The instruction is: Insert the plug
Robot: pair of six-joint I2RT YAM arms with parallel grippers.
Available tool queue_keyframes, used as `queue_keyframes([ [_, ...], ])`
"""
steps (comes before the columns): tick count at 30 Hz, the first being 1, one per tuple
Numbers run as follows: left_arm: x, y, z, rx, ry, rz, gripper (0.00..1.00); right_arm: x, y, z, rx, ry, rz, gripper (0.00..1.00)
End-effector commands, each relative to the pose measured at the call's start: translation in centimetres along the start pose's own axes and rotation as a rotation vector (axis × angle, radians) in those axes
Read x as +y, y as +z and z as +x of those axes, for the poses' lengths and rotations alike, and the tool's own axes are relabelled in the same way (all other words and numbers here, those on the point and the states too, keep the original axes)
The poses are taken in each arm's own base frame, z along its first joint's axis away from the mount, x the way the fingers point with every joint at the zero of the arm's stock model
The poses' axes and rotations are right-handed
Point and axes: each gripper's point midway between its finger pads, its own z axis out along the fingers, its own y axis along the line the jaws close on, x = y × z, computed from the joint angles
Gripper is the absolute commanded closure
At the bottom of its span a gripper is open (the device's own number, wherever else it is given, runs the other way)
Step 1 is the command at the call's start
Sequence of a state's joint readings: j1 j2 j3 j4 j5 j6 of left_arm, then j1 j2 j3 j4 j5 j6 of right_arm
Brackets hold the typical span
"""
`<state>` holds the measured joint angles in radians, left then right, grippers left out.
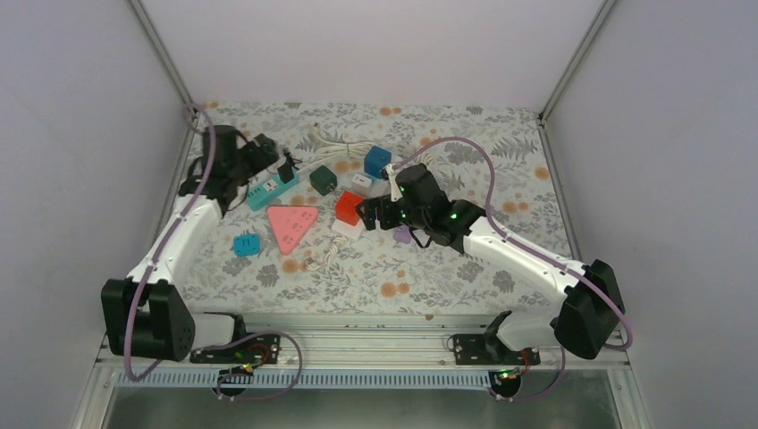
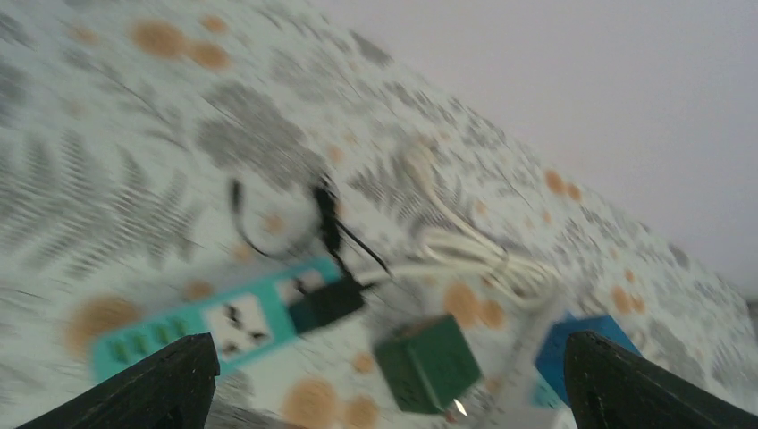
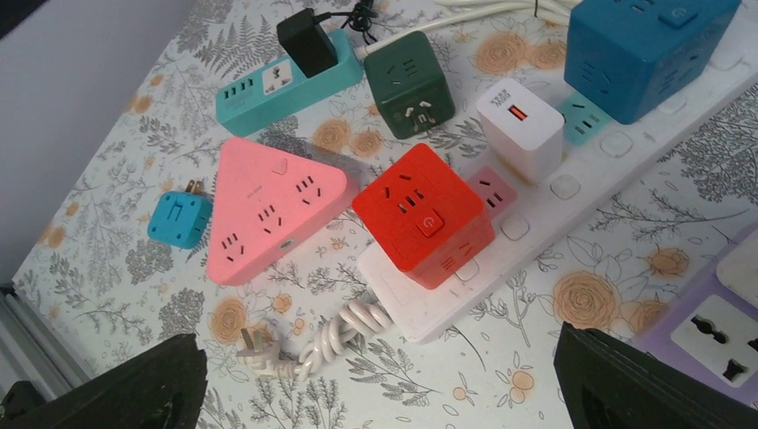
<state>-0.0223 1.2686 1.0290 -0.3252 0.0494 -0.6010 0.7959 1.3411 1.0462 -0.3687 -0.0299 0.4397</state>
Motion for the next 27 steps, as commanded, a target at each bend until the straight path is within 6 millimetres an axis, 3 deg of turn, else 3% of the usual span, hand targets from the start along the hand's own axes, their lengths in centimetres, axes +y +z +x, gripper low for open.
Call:
queue_keyframes([
  [1, -3.4, 2.2, 4.1, 0.090, -0.108, -0.004, 0.04, -1.4, 0.2, -0.2, -0.035, 0.041, 0.055, 0.00],
  [7, -6.4, 5.0, 10.0, 0.205, -0.078, -0.125, 0.04, -2.7, -0.6, -0.1, -0.073, 0.055, 0.112, 0.00],
  [10, -7.5, 6.7, 11.8, 0.260, -0.083, -0.160, 0.04, -3.3, -1.1, 0.0, -0.090, 0.062, 0.132, 0.00],
  [18, -7.0, 11.4, 14.5, 0.343, -0.013, -0.309, 0.04, -4.4, -2.2, 0.6, -0.112, 0.079, 0.159, 0.00],
  [24, -6.4, 13.7, 15.9, 0.400, 0.019, -0.386, 0.06, -5.2, -2.5, 1.1, -0.117, 0.079, 0.189, 0.00],
  [27, -6.4, 14.5, 16.7, 0.424, 0.029, -0.384, 0.11, -5.4, -2.6, 1.2, -0.119, 0.081, 0.195, 0.00],
])
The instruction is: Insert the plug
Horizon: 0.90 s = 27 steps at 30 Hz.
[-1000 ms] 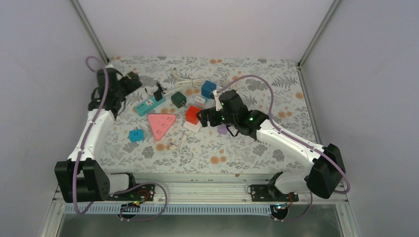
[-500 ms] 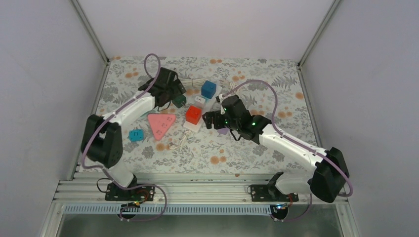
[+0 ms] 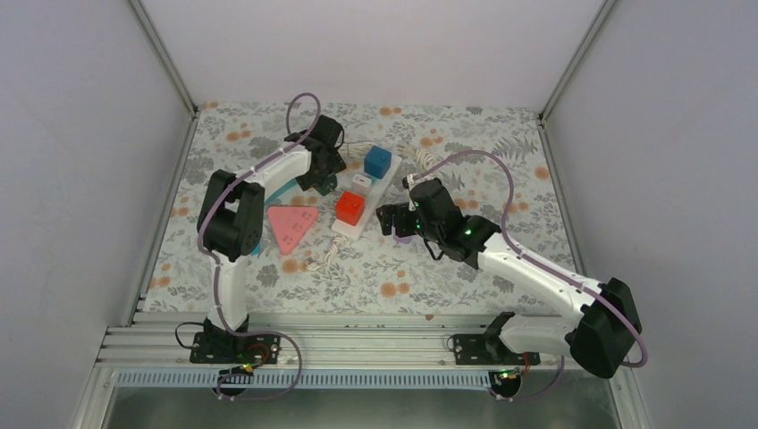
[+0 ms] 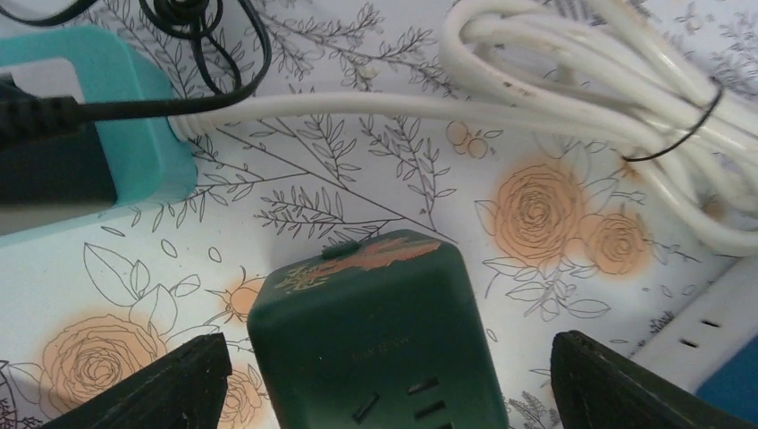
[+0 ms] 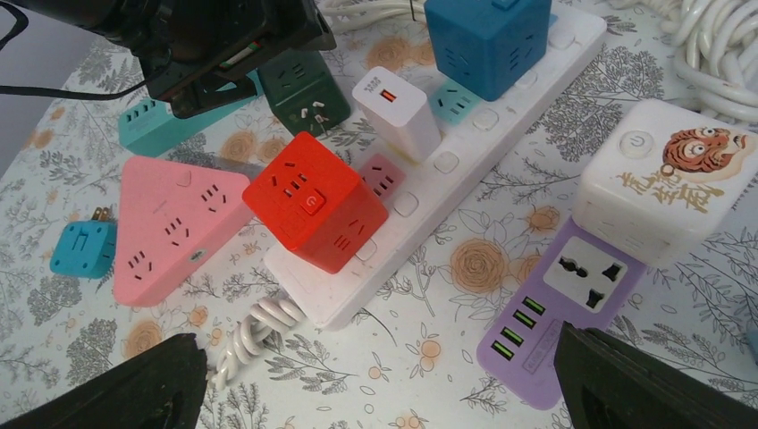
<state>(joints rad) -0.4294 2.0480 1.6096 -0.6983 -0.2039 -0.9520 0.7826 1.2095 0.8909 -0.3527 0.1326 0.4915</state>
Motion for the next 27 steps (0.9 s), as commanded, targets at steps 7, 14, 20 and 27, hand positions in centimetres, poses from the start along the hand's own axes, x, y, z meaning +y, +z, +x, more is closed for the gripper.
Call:
queue_keyframes([
  [7, 0.9, 1.9, 0.8, 0.056, 0.035, -0.095, 0.23, -1.2, -0.7, -0.7, -0.049, 0.027, 0.042, 0.00],
  [14, 0.6, 2.5, 1.1, 0.070, 0.076, -0.078, 0.40, -1.3, -1.0, -0.8, -0.060, 0.033, 0.044, 0.00],
  [20, -0.3, -0.2, -0.8, -0.018, 0.142, -0.030, 0.49, -1.1, -1.6, -1.3, -0.081, 0.048, 0.032, 0.00],
  [27, -3.4, -8.7, -3.8, -0.206, 0.339, 0.238, 0.50, 0.4, -3.0, -2.8, -0.147, 0.068, -0.075, 0.00],
])
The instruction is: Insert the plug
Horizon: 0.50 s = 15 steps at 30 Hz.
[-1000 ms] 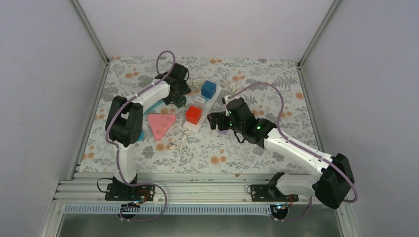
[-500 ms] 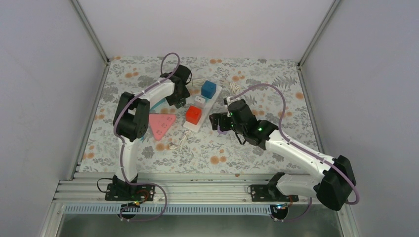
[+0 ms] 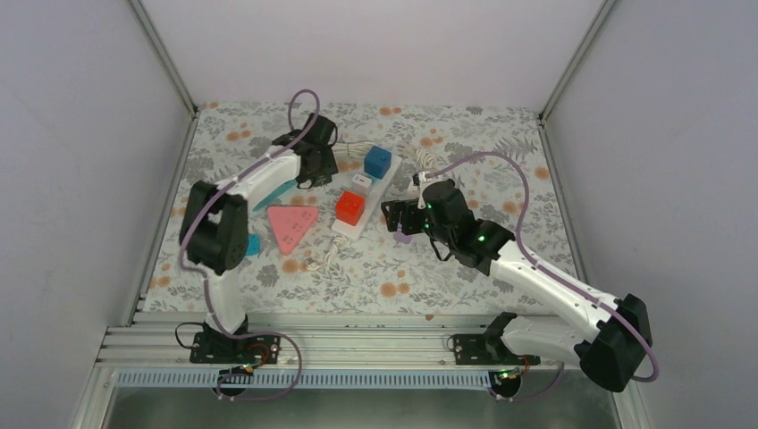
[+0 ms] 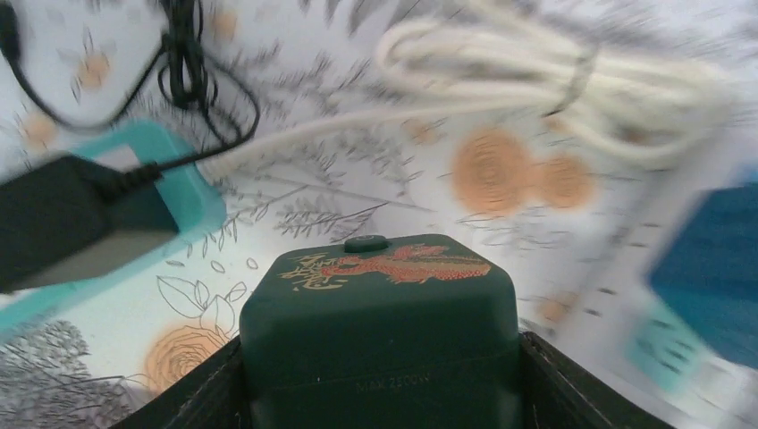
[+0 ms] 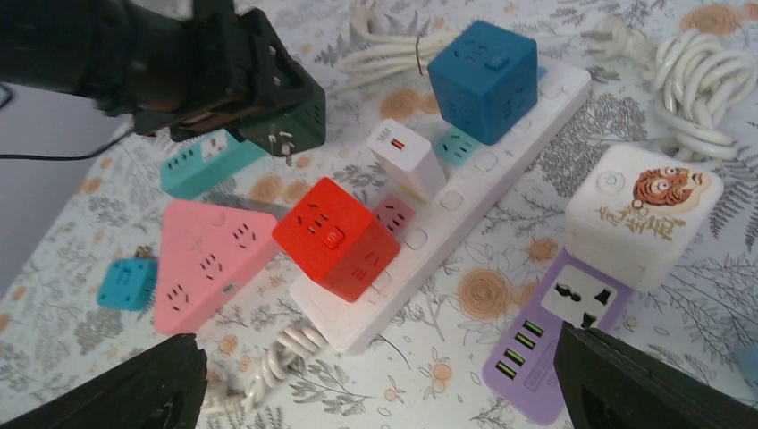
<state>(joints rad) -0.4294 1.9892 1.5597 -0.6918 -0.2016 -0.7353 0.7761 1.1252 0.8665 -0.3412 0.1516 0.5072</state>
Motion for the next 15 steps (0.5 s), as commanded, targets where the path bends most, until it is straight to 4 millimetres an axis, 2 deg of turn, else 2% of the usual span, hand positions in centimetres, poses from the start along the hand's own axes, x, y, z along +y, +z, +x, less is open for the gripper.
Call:
queue_keyframes([
  [1, -3.4, -8.3, -4.9, -0.242, 0.148, 0.236, 0.50, 1.0, -1.0, -1.8, -0.083, 0.046, -0.082, 0.00],
  [3, -4.5, -10.6, -5.2, -0.287, 0.202, 0.333, 0.50, 1.5, -1.5, -2.2, -0.102, 0.057, -0.121, 0.00],
  [7, -7.0, -15.3, -4.1, -0.363, 0.325, 0.573, 0.50, 2.6, -2.2, -3.0, -0.124, 0.087, -0.189, 0.00],
  [10, -8.6, -19.2, -3.0, -0.418, 0.390, 0.765, 0.51, 4.9, -3.1, -3.8, -0.135, 0.067, -0.320, 0.00],
  [12, -9.2, -21.5, -2.4, -0.433, 0.382, 0.872, 0.50, 6.8, -3.7, -4.2, -0.136, 0.031, -0.426, 0.00],
  [15, -10.1, -24.8, -1.7, -0.440, 0.315, 1.007, 0.50, 7.5, -3.1, -5.1, -0.159, 0.035, -0.445, 0.00],
])
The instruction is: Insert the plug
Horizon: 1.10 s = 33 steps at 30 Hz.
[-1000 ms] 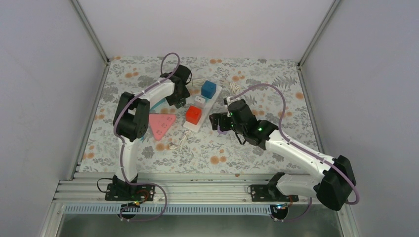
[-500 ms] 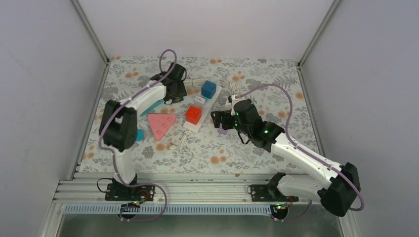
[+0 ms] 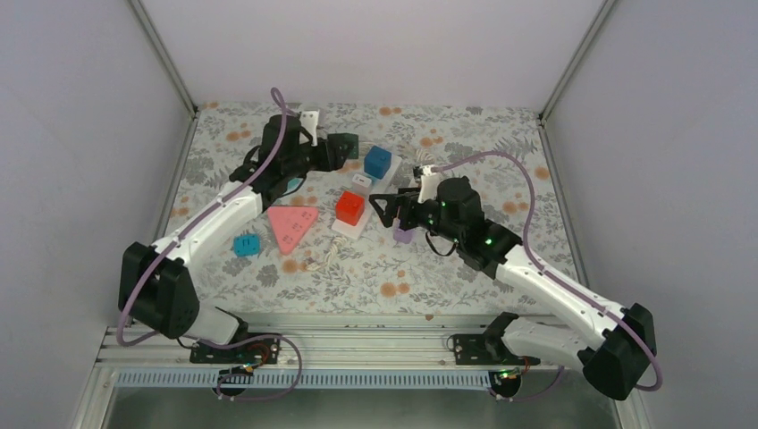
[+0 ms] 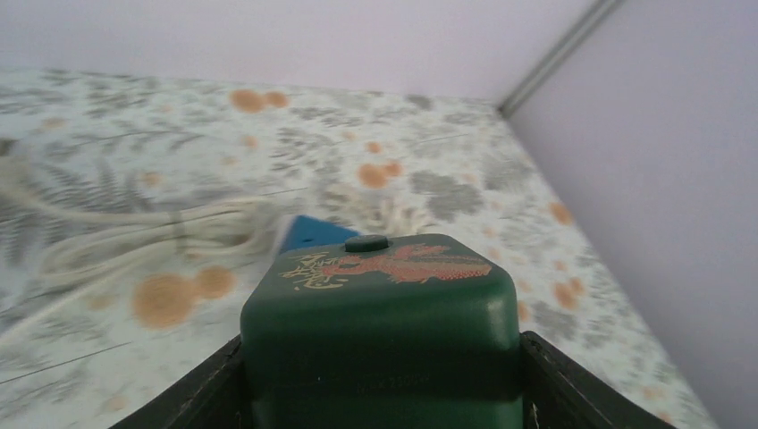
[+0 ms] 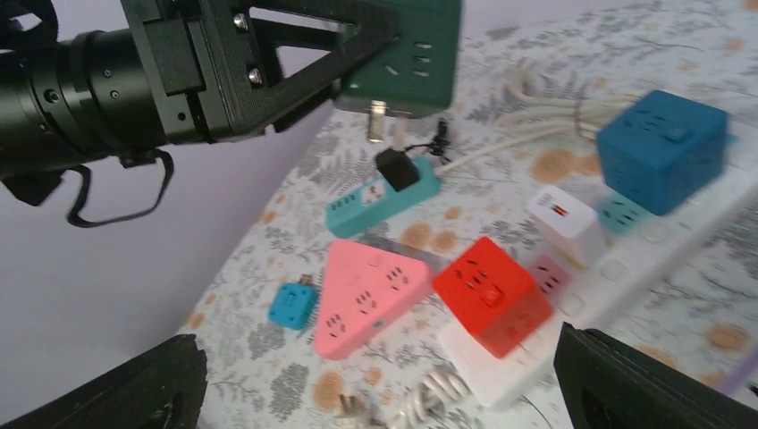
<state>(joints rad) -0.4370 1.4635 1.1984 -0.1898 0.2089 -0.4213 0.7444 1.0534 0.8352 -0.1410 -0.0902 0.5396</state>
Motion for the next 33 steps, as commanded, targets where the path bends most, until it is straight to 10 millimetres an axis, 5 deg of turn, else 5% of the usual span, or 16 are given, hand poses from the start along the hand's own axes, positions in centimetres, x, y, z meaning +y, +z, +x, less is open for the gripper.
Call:
queue_keyframes([
  [1, -7.6, -3.1, -3.4, -0.135, -0.018, 0.317, 0.50, 2.5, 1.1, -1.8, -0.056, -0.021, -0.130, 0.00],
  [11, -12.4, -3.6, -1.0, 0.027, -0.394, 0.435, 0.51, 0.8, 3.2, -5.7, -0.266, -0.033, -0.016, 0.00],
  [22, -13.2, -5.8, -0.9, 0.041, -0.514, 0.455, 0.50, 1.1, 2.8, -8.5, -0.412, -0.021, -0.021, 0.00],
  [29, -13.1, -5.6, 0.0, 0.086, -0.575, 0.445, 0.48, 1.5, 4.0, -8.5, -0.415, -0.025, -0.047, 0.02],
  [33, -13.0, -5.3, 0.8, 0.114, -0.607, 0.436, 0.48, 0.9, 4.5, -9.0, -0.435, -0.015, -0.012, 0.17],
])
